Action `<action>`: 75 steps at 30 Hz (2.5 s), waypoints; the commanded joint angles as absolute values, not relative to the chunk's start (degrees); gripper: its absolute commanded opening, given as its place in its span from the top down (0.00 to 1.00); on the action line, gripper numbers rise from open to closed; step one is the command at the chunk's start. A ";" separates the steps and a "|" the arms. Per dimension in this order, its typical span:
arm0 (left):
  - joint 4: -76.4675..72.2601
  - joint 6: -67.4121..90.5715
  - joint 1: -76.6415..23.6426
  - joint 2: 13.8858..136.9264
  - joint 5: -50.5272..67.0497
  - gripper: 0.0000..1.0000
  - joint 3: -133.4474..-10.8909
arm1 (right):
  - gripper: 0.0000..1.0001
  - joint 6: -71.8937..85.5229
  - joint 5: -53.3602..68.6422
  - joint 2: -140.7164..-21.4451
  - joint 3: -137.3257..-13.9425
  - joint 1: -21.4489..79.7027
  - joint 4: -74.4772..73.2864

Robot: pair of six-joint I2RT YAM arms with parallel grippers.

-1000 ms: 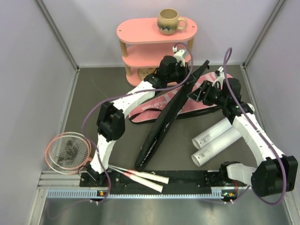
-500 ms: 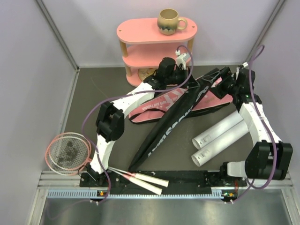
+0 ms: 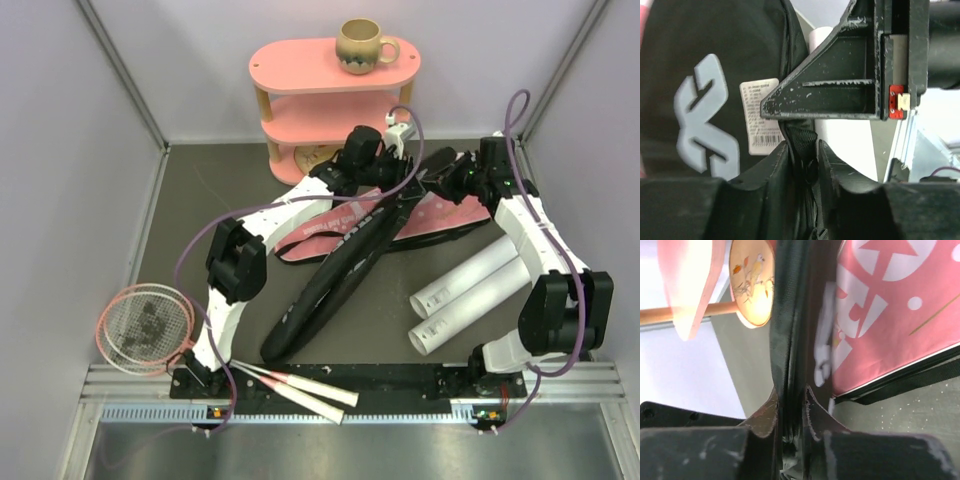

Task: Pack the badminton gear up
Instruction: Zip the racket bag at the center of the board.

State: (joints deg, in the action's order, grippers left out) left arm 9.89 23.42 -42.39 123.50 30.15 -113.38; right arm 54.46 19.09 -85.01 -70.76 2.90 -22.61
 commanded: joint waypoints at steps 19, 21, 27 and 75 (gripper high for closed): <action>30.38 5.46 -38.76 112.23 47.53 0.49 -115.20 | 1.00 53.09 17.05 -82.36 -70.84 2.64 -24.17; 32.51 4.40 -37.97 115.29 50.43 0.50 -117.76 | 1.00 52.91 17.14 -82.09 -70.84 2.64 -24.00; 31.21 6.15 -35.77 118.74 56.51 0.41 -118.30 | 1.00 52.30 17.49 -81.56 -70.84 2.55 -23.73; 25.78 22.14 -51.06 104.41 -8.95 0.56 -102.79 | 1.00 59.15 11.43 -79.63 -68.03 2.99 -23.64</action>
State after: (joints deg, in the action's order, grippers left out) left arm 16.71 19.44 -46.89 107.00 10.68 -97.21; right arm 55.42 14.13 -83.64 -67.90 2.83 -25.47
